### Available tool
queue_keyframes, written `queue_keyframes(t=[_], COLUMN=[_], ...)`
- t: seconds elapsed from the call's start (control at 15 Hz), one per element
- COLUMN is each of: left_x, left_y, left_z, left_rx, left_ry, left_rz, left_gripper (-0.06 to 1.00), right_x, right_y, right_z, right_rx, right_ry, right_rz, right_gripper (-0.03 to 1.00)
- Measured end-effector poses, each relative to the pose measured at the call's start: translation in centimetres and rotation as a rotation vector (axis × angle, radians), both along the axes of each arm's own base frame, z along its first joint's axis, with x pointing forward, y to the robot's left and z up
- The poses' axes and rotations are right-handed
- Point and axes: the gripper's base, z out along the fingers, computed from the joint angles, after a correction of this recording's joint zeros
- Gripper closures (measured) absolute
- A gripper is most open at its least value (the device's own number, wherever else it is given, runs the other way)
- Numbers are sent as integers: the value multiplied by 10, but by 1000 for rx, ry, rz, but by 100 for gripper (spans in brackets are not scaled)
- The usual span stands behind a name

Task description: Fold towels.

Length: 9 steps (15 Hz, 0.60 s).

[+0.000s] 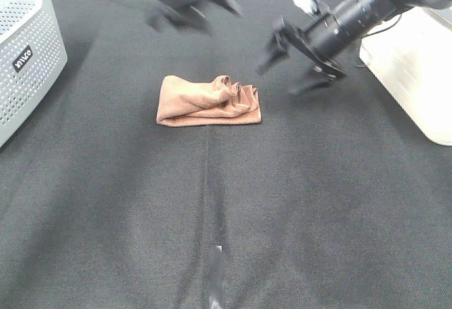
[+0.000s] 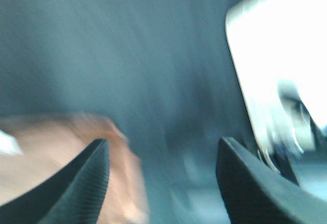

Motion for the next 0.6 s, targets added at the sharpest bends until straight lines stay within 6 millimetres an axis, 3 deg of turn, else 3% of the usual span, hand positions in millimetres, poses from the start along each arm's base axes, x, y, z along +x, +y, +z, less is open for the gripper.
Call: queue_keyframes(t=[0.27,0.4,0.47,0.6], left_x=[14,16,16,15], left_y=[56,66,66,68], left_z=[2,0,0,0], left_rx=[112,135,135,140], left_ry=[8,23,23,27], left_rz=[56,62,62,60], left_gripper=[35,35,35,35], right_x=[-1,-6,-6,-14], right_y=[21,48,48,86], right_z=[17,22,22,18], right_rx=[237,292,292,307], right_ry=[2,-24,-24,-54], right_rz=[-7,28,28,62], right_gripper=[12,12,12,12])
